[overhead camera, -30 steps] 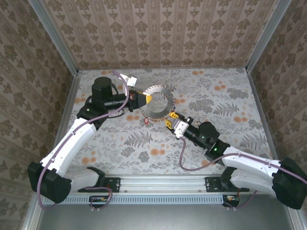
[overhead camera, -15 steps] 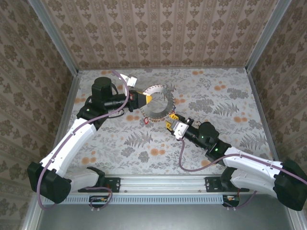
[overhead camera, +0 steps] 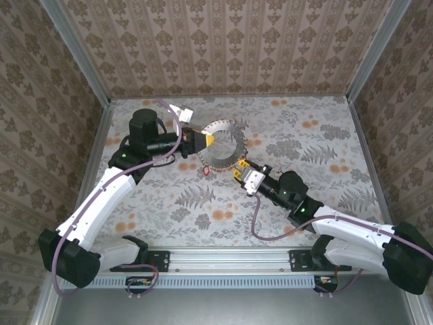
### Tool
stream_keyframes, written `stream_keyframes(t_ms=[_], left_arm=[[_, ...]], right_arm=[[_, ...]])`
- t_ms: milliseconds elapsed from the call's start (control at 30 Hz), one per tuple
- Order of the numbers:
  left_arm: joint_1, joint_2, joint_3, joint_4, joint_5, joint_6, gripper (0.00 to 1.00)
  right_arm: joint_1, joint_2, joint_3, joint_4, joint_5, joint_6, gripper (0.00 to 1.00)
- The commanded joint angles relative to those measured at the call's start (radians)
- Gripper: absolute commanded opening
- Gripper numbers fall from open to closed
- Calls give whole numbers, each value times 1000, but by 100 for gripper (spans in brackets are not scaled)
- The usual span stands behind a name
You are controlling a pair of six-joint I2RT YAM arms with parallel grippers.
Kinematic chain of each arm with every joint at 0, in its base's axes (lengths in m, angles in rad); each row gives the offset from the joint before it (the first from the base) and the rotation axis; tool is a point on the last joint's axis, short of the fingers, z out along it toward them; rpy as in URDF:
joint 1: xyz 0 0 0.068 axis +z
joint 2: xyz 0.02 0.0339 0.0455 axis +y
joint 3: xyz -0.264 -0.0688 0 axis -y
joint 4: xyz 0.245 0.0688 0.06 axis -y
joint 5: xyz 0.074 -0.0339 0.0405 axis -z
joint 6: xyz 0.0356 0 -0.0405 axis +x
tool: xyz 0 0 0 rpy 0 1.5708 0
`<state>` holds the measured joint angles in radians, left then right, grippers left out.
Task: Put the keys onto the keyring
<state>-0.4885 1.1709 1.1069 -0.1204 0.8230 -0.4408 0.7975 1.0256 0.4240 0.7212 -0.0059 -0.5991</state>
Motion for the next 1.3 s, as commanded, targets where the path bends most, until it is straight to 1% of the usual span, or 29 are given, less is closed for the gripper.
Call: stream_keyframes(t_ms=[0,233,267,333,433,567,600,700,767,833,933,1000,1067,1100,1133,1267], left_arm=[[2,-33,35,55,22,-17,0],[3,-33,35,55,21,-18,0],[2,-35,34,55,22,-18,0],[3,-34,34,59,21,-19,0],[3,-36,31,63,19,-24,0],[3,-49,13,73,-21,-35,0],[4,-54,5,78,-40,-41,0],[5,-67,-25,83,-111,-65,0],[4,-71,-59,122,-138,-102,0],[5,-66,-95,170,-141,-154,0],[4,-50,-126,199,-138,-210,8],[4,-45,-155,211,-155,-245,16],[5,-42,-185,221,-170,-272,20],[5,-39,-201,222,-174,-290,26],[5,-35,-214,224,-201,-303,28],[5,-7,-289,258,-235,-358,31]], right_arm=[[4,10,33,63,19,19,22],[6,15,32,67,48,21,20],[5,14,30,67,53,22,18],[5,16,29,67,60,23,17],[6,21,30,67,70,25,11],[6,22,31,64,87,30,3],[5,21,31,60,94,33,0],[5,9,38,37,114,65,0],[4,-2,47,14,110,91,0],[3,-9,67,-27,104,124,0],[-4,-7,99,-84,106,180,0],[-17,-4,110,-98,88,214,0],[-31,2,130,-138,65,244,0],[-39,4,139,-162,48,255,0],[-46,9,146,-182,34,266,0],[-77,27,178,-269,-24,312,0]])
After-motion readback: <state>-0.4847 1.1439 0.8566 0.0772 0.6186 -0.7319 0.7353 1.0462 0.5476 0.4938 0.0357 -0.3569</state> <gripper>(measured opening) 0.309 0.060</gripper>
